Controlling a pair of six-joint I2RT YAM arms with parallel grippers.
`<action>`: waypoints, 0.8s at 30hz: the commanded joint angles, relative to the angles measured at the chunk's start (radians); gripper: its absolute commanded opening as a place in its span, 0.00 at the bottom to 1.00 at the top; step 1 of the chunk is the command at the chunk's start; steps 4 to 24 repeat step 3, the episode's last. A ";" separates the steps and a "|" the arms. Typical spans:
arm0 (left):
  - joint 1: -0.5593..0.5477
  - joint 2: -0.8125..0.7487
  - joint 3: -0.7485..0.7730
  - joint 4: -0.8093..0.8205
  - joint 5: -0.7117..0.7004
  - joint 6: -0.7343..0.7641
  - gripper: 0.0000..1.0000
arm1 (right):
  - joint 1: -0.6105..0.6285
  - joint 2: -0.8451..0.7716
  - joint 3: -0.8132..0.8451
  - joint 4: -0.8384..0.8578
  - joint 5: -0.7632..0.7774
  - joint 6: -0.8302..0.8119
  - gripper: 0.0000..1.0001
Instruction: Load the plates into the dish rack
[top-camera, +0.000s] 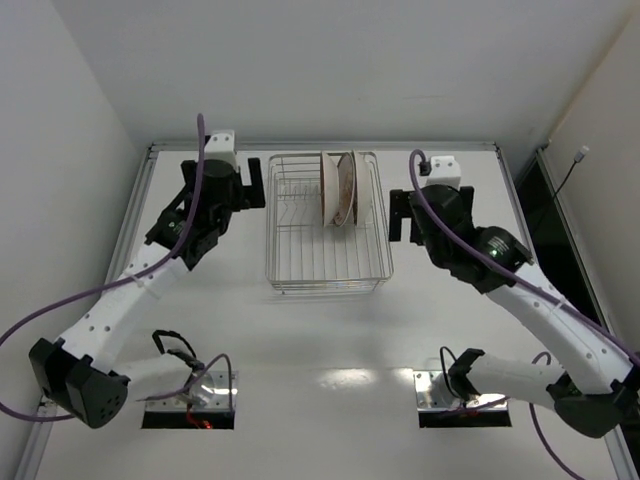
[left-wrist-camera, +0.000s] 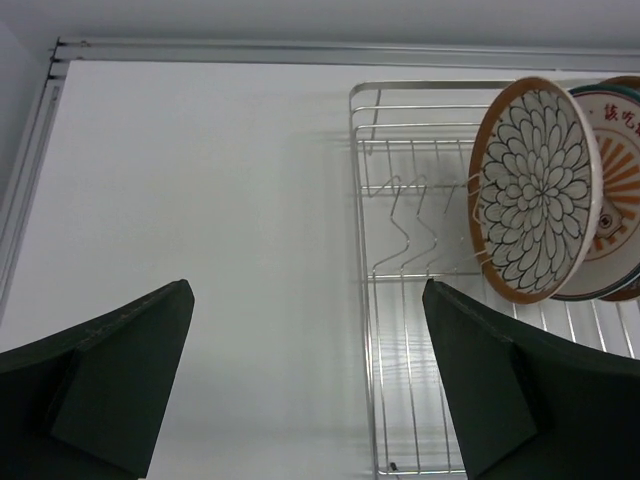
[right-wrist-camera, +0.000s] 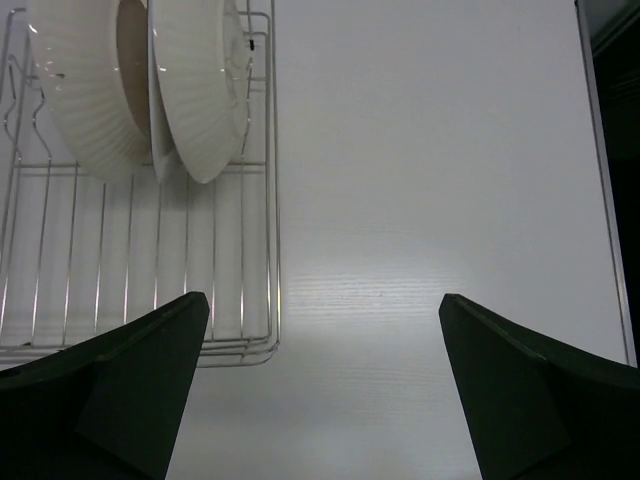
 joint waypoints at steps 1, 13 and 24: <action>0.006 -0.039 -0.047 0.072 -0.033 0.044 1.00 | -0.003 -0.074 0.023 -0.004 -0.024 -0.028 1.00; 0.006 -0.039 -0.047 0.063 -0.033 0.033 1.00 | -0.012 -0.074 0.023 -0.024 0.008 -0.028 1.00; 0.006 -0.039 -0.047 0.063 -0.033 0.033 1.00 | -0.012 -0.074 0.023 -0.024 0.008 -0.028 1.00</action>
